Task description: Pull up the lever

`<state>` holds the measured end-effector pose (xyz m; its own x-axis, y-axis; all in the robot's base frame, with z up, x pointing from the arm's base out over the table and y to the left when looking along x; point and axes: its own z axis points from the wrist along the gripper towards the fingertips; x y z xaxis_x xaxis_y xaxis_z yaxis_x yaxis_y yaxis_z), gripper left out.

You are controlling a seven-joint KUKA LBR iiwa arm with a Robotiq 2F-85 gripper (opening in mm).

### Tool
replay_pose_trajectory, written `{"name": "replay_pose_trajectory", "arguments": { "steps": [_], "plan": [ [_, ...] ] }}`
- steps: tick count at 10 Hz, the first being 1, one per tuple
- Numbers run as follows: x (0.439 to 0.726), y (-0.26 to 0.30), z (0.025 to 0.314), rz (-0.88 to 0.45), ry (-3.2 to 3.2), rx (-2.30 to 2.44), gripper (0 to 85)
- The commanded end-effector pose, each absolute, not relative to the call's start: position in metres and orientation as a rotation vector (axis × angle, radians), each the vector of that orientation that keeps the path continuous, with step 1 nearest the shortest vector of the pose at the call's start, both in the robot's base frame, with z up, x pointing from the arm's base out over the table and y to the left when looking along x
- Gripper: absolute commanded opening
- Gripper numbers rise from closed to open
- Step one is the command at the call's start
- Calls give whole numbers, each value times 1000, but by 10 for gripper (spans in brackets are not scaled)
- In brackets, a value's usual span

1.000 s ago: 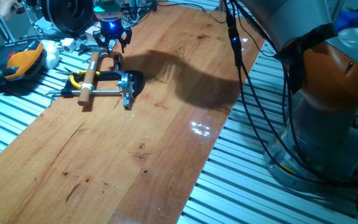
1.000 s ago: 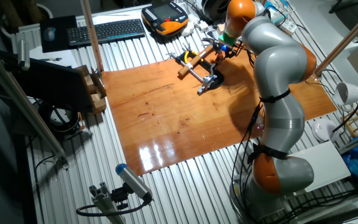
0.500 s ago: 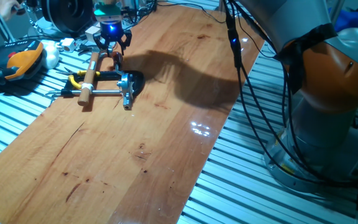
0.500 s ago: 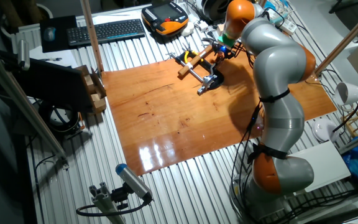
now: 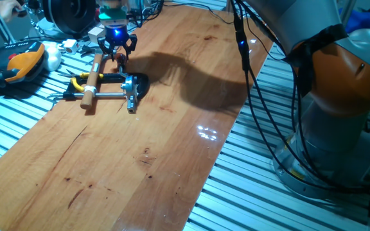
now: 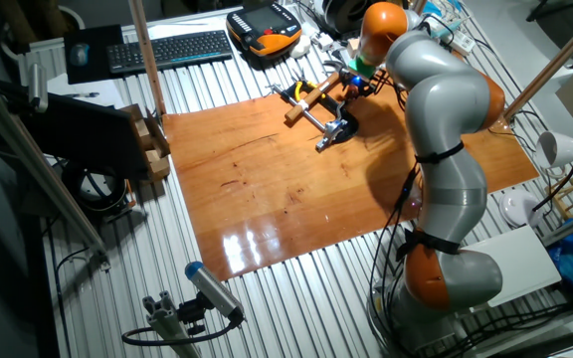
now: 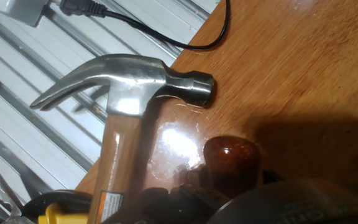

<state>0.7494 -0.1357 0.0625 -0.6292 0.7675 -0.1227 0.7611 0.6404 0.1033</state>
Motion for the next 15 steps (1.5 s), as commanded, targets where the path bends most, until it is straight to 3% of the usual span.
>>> {"name": "replay_pose_trajectory", "arguments": {
  "steps": [1, 3, 4, 6, 7, 15],
  "plan": [
    [749, -135, 62, 62, 2702, 1268, 510],
    [749, -134, 60, 63, 2701, 1273, 510],
    [748, -134, 59, 64, 2697, 1276, 340],
    [748, -134, 59, 66, 2684, 1308, 340],
    [748, -134, 59, 69, 2675, 1332, 510],
    [746, -133, 54, 63, 2672, 1343, 510]
  ]
}}
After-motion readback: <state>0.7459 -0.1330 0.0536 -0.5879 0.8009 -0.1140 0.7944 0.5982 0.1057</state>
